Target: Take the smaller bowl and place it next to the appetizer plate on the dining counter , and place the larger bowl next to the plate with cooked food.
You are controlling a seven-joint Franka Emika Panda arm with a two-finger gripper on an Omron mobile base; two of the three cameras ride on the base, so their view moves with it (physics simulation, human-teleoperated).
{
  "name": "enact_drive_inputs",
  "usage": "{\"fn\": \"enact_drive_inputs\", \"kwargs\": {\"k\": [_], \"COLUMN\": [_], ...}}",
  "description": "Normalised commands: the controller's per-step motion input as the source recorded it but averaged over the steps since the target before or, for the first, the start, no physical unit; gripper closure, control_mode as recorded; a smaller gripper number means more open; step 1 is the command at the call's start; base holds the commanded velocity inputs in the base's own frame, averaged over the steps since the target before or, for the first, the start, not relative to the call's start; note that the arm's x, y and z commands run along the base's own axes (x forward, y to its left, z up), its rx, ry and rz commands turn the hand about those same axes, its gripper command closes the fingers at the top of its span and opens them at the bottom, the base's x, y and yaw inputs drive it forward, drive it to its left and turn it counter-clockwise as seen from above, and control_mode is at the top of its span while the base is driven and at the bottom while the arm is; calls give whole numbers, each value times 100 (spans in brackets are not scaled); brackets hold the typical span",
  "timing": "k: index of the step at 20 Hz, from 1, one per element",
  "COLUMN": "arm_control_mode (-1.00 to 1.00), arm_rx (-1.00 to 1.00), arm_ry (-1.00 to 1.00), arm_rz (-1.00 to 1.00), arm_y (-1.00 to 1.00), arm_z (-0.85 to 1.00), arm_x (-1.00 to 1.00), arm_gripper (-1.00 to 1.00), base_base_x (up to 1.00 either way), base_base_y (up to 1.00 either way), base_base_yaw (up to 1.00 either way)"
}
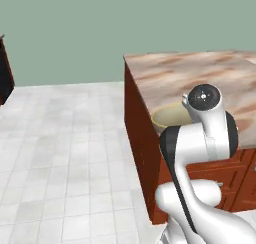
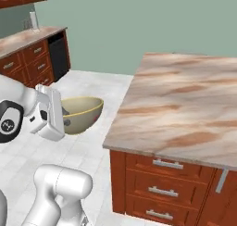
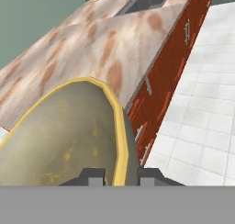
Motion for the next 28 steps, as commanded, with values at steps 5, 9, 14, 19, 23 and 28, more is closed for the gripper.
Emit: {"fn": "enact_drive_inputs", "kwargs": {"k": [5,9,14,19,23,28], "arm_control_mode": [100,100,100,100,100,100], "arm_rx": [0,0,0,0,0,0], "arm_ry": [0,0,0,0,0,0], "arm_rz": [0,0,0,0,0,0], "arm_y": [0,0,0,0,0,0], "arm_z": [0,0,0,0,0,0], "arm_x": [0,0,0,0,0,0], "arm_gripper": [100,100,100,100,100,100], "base_base_x": [98,86,87,94,91,91], "base_base_y": [100,100,100,100,100,100], "base_base_yaw": [-48,-50,-48,-40,-35,-31]}}
